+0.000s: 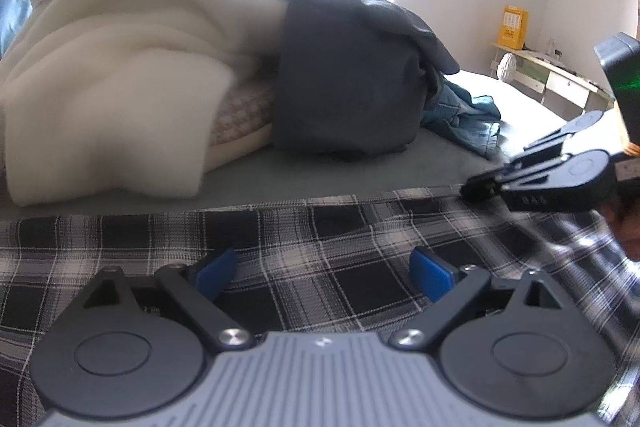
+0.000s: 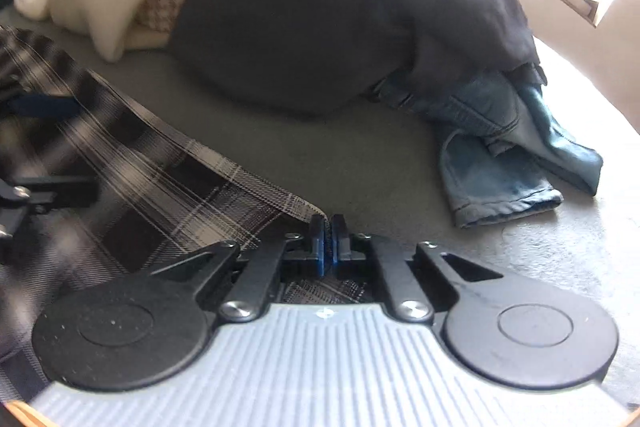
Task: Fold clothes
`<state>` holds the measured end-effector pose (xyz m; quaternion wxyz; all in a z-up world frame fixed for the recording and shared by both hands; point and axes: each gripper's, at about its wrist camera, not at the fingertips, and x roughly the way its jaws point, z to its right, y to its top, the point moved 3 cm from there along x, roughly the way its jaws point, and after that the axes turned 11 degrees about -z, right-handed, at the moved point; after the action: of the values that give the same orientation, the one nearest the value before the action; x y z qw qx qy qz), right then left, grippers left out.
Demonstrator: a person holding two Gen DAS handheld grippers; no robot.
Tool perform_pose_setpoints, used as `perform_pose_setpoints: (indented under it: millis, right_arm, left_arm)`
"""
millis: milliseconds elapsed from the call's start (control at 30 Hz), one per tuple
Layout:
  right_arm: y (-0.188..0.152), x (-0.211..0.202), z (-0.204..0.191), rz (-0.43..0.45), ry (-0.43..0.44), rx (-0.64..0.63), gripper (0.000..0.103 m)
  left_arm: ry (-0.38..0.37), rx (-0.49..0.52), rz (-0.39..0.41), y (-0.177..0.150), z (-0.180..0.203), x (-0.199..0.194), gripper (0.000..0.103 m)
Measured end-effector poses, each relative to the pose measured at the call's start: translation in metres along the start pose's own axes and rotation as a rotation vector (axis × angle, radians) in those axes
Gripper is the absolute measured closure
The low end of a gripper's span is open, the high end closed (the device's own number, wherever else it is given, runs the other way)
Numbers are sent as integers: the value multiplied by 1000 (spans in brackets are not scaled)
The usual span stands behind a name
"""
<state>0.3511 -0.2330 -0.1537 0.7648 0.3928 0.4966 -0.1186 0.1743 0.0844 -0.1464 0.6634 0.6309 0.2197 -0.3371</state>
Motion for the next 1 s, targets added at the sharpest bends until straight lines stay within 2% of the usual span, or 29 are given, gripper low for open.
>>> perform_pose_setpoints:
  millis: [67, 167, 200, 267, 367, 500, 633, 733, 833, 900, 1000]
  right_arm:
    - [0, 1, 7, 38, -13, 60, 101]
    - [1, 5, 32, 61, -32, 262, 99]
    - [-3, 4, 45, 72, -2, 350, 99]
    - [-14, -9, 71, 108, 45, 509, 99]
    - [-38, -43, 103, 164, 49, 607, 98]
    - [-60, -72, 118, 103, -7, 466, 94]
    - [-77, -70, 104, 1, -62, 315, 91]
    - [-84, -58, 100, -52, -55, 311, 91]
    - [-93, -54, 96, -72, -41, 316, 91]
    - [-100, -54, 92, -78, -22, 318, 91]
    - [-106, -55, 88, -99, -15, 303, 91]
  left_arm:
    - [4, 8, -2, 0, 1, 1, 7]
    - [8, 14, -6, -1, 2, 2, 7]
    - [8, 14, -6, -1, 2, 1, 7]
    - [7, 14, -7, -1, 2, 1, 7]
    - [13, 19, -9, -1, 3, 2, 5]
    - [25, 21, -9, 1, 4, 1, 5]
    - [30, 6, -4, 7, 3, -6, 5]
    - [29, -7, 8, 13, 2, -13, 5]
    - [-6, -19, 48, 28, 5, -25, 5]
    - [-37, -3, 43, 35, 12, -22, 5]
    - [-38, 57, 14, 36, 28, -3, 5]
